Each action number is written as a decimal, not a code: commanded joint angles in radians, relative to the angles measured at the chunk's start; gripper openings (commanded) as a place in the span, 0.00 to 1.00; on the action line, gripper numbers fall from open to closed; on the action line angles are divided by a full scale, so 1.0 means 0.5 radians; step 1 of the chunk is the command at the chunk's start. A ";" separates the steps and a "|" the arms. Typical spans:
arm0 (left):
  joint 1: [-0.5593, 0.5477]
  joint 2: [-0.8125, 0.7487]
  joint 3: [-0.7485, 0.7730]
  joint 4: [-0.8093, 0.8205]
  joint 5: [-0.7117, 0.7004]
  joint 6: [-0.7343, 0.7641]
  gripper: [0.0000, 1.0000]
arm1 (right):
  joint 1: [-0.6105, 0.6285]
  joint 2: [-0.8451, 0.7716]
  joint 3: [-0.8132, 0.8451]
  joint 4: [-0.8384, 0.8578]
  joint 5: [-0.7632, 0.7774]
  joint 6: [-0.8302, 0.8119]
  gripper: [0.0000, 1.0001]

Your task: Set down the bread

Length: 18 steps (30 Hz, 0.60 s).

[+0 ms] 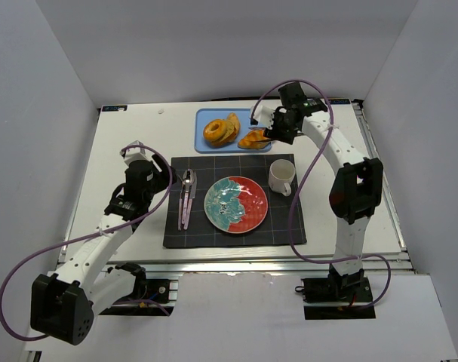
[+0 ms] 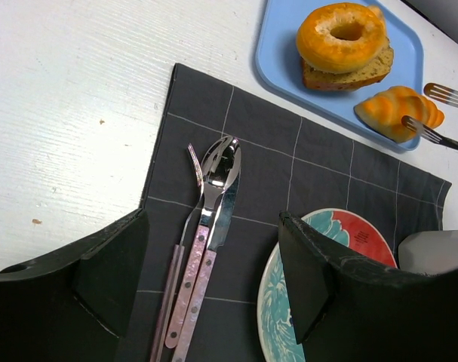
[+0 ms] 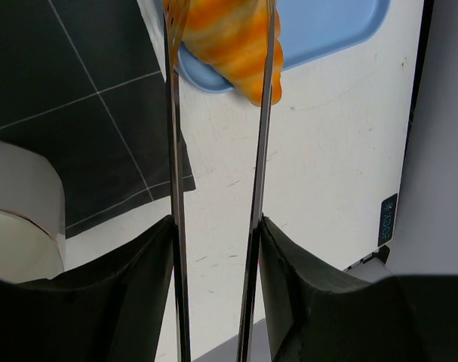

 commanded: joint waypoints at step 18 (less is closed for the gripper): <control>-0.005 -0.026 0.007 0.025 -0.012 -0.001 0.79 | 0.006 0.201 0.218 -0.160 0.080 0.068 0.43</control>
